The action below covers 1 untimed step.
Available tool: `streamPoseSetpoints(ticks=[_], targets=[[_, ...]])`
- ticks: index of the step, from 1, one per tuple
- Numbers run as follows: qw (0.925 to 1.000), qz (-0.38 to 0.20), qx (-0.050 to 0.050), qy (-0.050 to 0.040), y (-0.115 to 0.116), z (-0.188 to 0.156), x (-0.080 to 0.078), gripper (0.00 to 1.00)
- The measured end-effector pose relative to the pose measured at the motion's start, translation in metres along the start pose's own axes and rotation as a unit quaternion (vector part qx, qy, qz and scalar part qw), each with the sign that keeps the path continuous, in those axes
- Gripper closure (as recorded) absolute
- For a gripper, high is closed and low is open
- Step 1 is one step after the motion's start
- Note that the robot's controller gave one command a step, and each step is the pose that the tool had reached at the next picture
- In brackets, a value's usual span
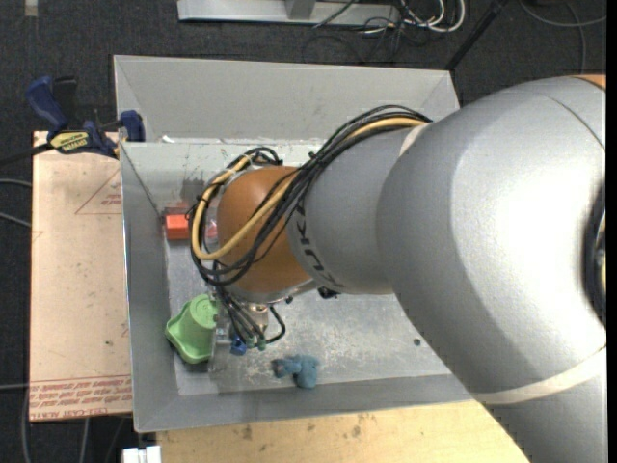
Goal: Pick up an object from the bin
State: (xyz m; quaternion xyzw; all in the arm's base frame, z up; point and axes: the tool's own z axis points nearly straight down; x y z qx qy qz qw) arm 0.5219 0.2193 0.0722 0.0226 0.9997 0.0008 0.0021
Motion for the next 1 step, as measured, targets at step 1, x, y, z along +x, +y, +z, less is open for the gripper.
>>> streamPoseSetpoints(ticks=[1], targets=[[0.9998, -0.018, -0.002, -0.0026, 0.0221, -0.171, 0.0065, 1.0]])
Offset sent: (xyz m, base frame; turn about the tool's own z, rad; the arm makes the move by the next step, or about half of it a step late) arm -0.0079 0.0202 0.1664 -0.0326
